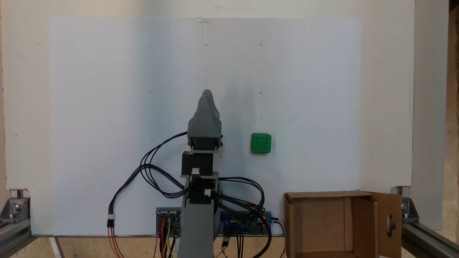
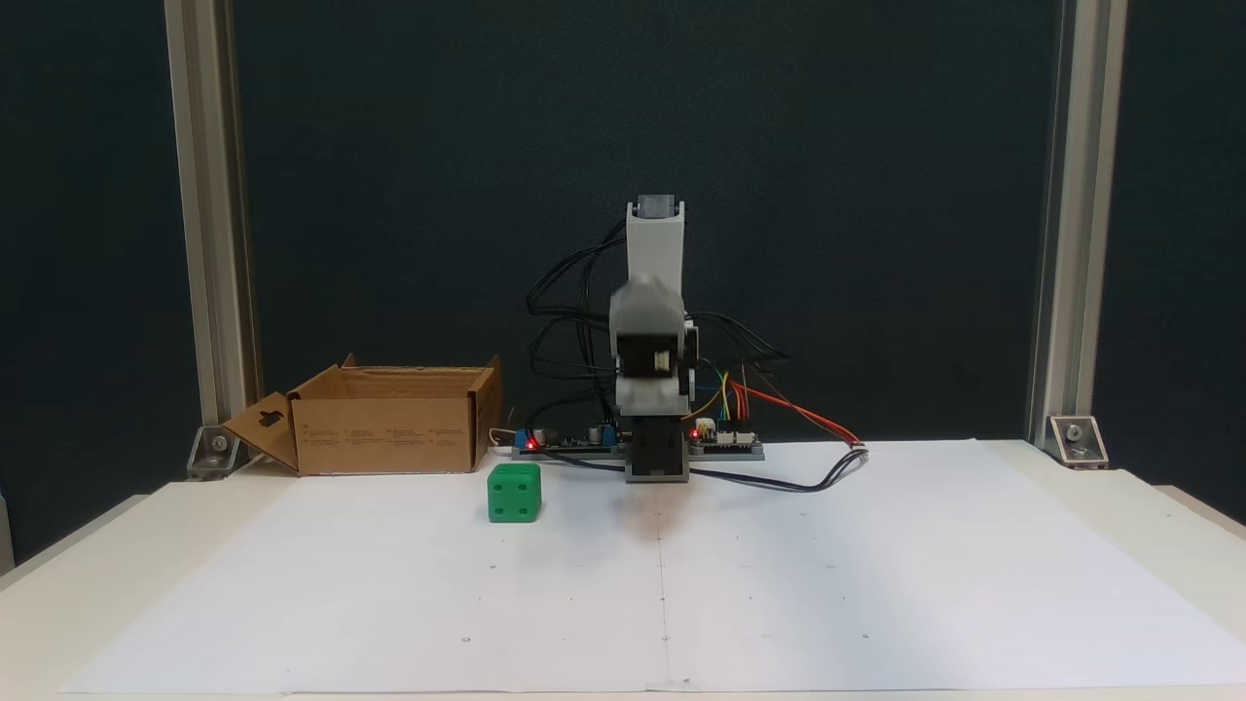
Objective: Grasp a green dice and put it in the bin.
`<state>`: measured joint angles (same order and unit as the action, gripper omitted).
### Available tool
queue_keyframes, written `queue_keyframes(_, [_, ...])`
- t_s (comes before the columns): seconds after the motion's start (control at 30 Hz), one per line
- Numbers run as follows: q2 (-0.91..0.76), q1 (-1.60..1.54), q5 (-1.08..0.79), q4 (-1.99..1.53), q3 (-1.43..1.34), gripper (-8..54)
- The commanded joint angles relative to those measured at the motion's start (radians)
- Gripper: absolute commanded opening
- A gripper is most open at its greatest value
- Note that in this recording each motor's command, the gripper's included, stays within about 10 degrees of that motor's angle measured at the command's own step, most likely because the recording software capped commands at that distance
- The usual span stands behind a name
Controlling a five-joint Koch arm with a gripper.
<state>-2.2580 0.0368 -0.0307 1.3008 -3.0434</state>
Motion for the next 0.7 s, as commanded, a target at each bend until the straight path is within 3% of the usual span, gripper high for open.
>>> queue_keyframes(0.0, [-0.107, -0.006, 0.025, -0.158, 0.071, 44.5])
queue_keyframes(0.3, [-0.104, 0.025, 0.026, -0.779, 0.534, 43.9])
queue_keyframes(0.67, [-0.066, 0.155, 0.115, -1.528, 0.882, 43.2])
